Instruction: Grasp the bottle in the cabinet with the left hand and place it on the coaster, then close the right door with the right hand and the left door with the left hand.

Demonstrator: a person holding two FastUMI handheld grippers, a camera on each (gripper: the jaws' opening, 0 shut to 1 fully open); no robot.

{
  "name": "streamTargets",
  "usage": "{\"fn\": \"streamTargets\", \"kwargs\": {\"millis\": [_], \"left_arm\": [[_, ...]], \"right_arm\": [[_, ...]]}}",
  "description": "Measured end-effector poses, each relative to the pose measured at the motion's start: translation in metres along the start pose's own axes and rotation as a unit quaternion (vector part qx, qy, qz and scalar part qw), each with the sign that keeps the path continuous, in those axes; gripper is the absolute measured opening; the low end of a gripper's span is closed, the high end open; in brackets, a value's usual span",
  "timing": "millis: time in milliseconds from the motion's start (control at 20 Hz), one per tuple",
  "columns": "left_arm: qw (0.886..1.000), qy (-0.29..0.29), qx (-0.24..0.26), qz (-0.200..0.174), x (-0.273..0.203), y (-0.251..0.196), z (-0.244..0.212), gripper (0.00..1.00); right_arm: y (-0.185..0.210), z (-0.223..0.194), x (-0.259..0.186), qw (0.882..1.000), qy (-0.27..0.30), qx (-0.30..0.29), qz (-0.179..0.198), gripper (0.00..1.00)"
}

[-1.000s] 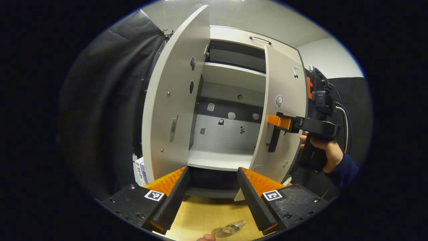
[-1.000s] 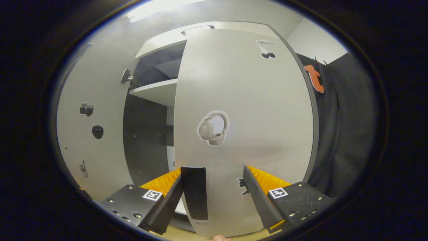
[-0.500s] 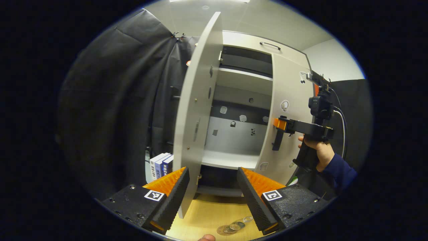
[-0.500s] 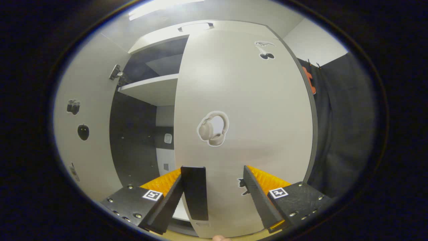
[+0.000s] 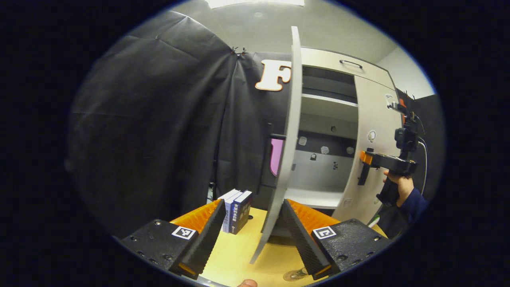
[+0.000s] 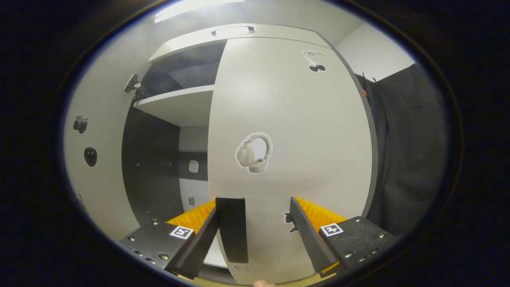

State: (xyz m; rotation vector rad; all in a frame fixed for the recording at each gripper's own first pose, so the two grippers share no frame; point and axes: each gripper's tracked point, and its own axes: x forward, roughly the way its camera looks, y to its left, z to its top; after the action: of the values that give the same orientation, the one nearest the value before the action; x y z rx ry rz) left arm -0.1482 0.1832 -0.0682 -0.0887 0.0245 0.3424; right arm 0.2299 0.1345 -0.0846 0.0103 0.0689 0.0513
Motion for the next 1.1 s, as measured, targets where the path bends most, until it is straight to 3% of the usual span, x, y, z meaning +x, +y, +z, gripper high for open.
{"fn": "streamTargets", "kwargs": {"millis": [150,550,1100], "left_arm": [[1.000,-0.009,-0.002,0.009,0.013,0.018,0.008,0.91],[0.999,-0.014,-0.009,-0.052,0.059,0.004,0.012,0.92],[0.984,0.013,-0.021,-0.175,0.057,-0.053,0.005,0.94]], "right_arm": [[0.000,0.001,0.001,1.000,-0.007,0.003,-0.001,1.00],[-0.001,-0.003,-0.011,1.000,0.004,0.028,0.012,1.00],[-0.018,0.024,-0.036,0.999,-0.030,0.037,0.011,1.00]]}}
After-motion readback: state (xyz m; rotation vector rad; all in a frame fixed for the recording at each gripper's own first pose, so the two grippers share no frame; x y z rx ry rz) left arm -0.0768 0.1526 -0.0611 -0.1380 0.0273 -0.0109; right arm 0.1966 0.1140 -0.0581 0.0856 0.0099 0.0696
